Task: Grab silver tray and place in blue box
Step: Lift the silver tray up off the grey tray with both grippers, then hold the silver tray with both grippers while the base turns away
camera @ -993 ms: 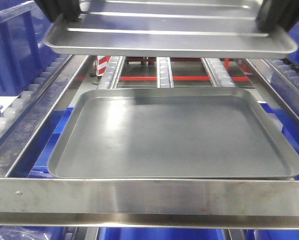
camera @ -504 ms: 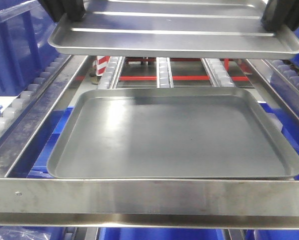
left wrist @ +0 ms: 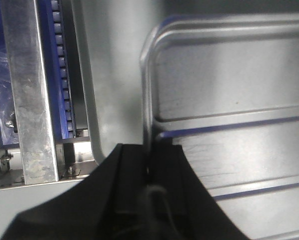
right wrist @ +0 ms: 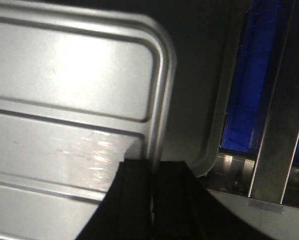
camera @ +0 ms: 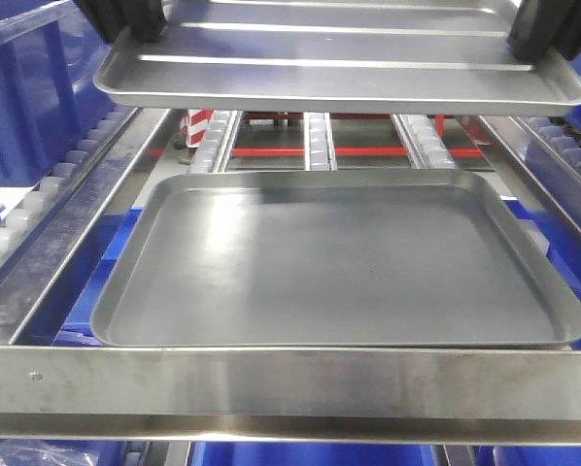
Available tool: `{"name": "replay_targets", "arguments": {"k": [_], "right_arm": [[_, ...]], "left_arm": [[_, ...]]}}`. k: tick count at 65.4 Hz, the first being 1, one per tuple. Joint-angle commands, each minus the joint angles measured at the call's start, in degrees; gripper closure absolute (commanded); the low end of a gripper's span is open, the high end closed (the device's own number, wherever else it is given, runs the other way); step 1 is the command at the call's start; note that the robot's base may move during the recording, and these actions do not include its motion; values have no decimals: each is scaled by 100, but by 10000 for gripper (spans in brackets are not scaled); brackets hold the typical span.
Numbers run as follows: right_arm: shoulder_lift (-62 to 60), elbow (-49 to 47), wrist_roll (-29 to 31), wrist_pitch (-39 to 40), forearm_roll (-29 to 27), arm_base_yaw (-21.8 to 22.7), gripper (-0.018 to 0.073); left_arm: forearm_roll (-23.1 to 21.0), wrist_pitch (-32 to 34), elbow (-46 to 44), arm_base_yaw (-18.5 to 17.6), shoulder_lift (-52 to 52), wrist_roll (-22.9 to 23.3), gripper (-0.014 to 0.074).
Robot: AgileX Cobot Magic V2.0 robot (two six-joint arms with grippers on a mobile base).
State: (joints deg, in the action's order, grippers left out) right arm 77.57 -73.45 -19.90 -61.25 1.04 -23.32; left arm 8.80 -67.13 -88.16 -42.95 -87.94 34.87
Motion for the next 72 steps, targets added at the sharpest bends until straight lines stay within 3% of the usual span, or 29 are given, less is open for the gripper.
{"name": "replay_targets", "arguments": {"k": [1, 72], "right_arm": [[-221, -230, 90, 168, 338, 15, 503], [-221, -230, 90, 168, 338, 15, 503]], "left_arm": [[238, -31, -182, -43, 249, -99, 694], [238, -31, -182, -43, 249, -99, 701]]}}
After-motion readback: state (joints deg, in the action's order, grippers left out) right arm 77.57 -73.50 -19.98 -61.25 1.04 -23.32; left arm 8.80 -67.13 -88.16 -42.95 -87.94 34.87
